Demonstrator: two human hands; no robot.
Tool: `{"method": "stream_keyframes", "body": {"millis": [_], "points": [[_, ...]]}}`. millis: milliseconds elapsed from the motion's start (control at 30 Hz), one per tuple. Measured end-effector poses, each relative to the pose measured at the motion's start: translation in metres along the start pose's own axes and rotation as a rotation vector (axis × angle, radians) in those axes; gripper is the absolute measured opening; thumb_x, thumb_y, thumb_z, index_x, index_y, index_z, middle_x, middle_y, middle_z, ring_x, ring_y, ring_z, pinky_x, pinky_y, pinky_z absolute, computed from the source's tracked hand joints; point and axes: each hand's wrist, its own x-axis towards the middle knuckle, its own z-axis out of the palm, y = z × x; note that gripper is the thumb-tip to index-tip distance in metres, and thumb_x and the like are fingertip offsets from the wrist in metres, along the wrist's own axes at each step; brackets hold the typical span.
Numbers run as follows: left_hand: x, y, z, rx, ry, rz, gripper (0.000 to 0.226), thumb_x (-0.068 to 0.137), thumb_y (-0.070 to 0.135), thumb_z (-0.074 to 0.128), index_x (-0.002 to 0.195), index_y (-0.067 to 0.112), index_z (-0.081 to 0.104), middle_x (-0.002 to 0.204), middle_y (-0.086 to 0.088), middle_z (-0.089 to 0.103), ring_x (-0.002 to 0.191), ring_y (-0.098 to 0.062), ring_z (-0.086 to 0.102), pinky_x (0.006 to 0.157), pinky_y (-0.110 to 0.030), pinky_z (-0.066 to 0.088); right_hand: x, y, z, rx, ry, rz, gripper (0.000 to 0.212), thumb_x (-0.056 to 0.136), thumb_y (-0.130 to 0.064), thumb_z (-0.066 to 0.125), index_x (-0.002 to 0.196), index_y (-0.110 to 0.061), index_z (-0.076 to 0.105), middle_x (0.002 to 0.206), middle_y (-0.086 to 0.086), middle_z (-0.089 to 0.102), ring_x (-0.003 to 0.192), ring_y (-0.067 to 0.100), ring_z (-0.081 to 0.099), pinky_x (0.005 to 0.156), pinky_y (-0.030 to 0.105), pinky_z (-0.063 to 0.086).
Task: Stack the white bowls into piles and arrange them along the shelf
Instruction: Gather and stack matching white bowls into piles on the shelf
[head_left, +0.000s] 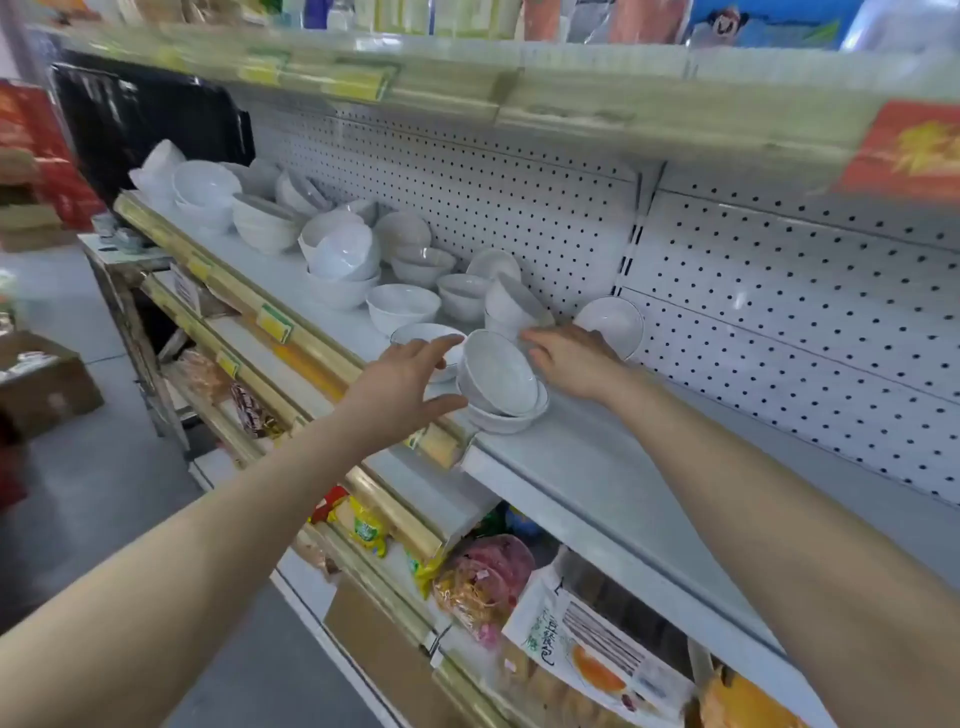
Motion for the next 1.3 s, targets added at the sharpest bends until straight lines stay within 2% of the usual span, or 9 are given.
{"method": "stream_keyframes", "body": {"millis": [300, 400, 500, 600, 733, 800, 1000, 1133, 1300], "points": [[0.02, -0.014, 0.023, -0.092, 0.089, 0.067, 0.075, 0.079, 0.054, 0.071, 0.141, 0.018, 0.048, 0.104, -0.001, 0.065, 0.094, -0.023, 0.06, 0.074, -0.035, 0.05, 0.019, 0.0, 0.012, 0.19, 0.001, -0.004, 0.025, 0.096, -0.019, 0.044, 0.099, -0.022, 0.069, 0.091, 0.004, 0.067, 0.089, 0.026, 0.058, 0.073, 0.034, 0.045], [0.024, -0.018, 0.03, -0.058, 0.132, 0.171, 0.075, 0.079, 0.064, 0.057, 0.133, 0.012, 0.057, 0.09, -0.002, 0.066, 0.083, -0.026, 0.061, 0.065, -0.036, 0.051, 0.022, -0.002, 0.006, 0.184, -0.028, 0.015, 0.031, 0.097, -0.021, 0.044, 0.108, -0.028, 0.072, 0.104, -0.004, 0.072, 0.095, 0.022, 0.061, 0.076, 0.033, 0.046], [0.028, -0.022, 0.032, -0.082, 0.139, 0.233, 0.073, 0.079, 0.065, 0.053, 0.129, 0.012, 0.061, 0.091, -0.002, 0.067, 0.089, -0.027, 0.059, 0.074, -0.034, 0.05, 0.022, -0.003, 0.0, 0.194, -0.016, 0.057, 0.03, 0.1, -0.023, 0.046, 0.114, -0.031, 0.071, 0.118, -0.009, 0.069, 0.104, 0.018, 0.058, 0.081, 0.026, 0.043], [0.035, -0.03, 0.031, -0.105, 0.104, 0.28, 0.073, 0.079, 0.065, 0.055, 0.127, 0.012, 0.064, 0.097, -0.003, 0.067, 0.098, -0.026, 0.056, 0.081, -0.032, 0.048, 0.018, -0.006, -0.003, 0.196, -0.004, 0.13, 0.03, 0.099, -0.02, 0.046, 0.112, -0.028, 0.072, 0.115, -0.005, 0.069, 0.102, 0.02, 0.058, 0.089, 0.032, 0.047], [0.041, -0.041, 0.031, -0.154, 0.085, 0.339, 0.072, 0.079, 0.066, 0.054, 0.125, 0.012, 0.065, 0.097, -0.003, 0.066, 0.099, -0.026, 0.055, 0.083, -0.033, 0.048, 0.013, -0.014, -0.005, 0.18, -0.03, 0.21, 0.032, 0.097, -0.017, 0.047, 0.072, -0.029, 0.061, 0.075, -0.007, 0.055, 0.082, 0.022, 0.047, 0.067, 0.032, 0.038], [0.044, -0.047, 0.034, -0.175, 0.073, 0.357, 0.072, 0.079, 0.067, 0.052, 0.125, 0.013, 0.064, 0.096, -0.003, 0.066, 0.1, -0.027, 0.055, 0.085, -0.035, 0.049, 0.011, -0.018, -0.002, 0.165, -0.021, 0.262, 0.03, 0.095, -0.016, 0.047, 0.066, -0.019, 0.05, 0.066, -0.003, 0.044, 0.076, 0.023, 0.042, 0.06, 0.032, 0.03], [0.051, -0.058, 0.041, -0.243, 0.017, 0.378, 0.071, 0.082, 0.069, 0.049, 0.127, 0.016, 0.063, 0.098, -0.003, 0.065, 0.102, -0.025, 0.054, 0.085, -0.034, 0.05, 0.007, -0.029, 0.003, 0.186, 0.031, 0.387, 0.03, 0.096, -0.019, 0.049, 0.067, -0.02, 0.059, 0.07, 0.001, 0.054, 0.075, 0.021, 0.046, 0.061, 0.03, 0.033], [0.056, -0.063, 0.046, -0.264, -0.013, 0.416, 0.068, 0.084, 0.068, 0.048, 0.13, 0.019, 0.061, 0.095, 0.0, 0.063, 0.1, -0.023, 0.052, 0.087, -0.033, 0.047, 0.006, -0.03, 0.008, 0.191, 0.032, 0.472, 0.024, 0.094, -0.024, 0.05, 0.088, -0.008, 0.067, 0.087, 0.012, 0.065, 0.085, 0.028, 0.057, 0.071, 0.034, 0.045], [0.061, -0.081, 0.032, -0.318, 0.015, 0.372, 0.068, 0.082, 0.066, 0.051, 0.125, 0.015, 0.064, 0.107, -0.003, 0.065, 0.104, -0.027, 0.055, 0.091, -0.035, 0.047, 0.008, -0.031, -0.007, 0.143, 0.09, 0.519, 0.026, 0.098, -0.029, 0.047, 0.099, -0.024, 0.072, 0.098, -0.002, 0.067, 0.097, 0.023, 0.057, 0.088, 0.035, 0.049]]}}
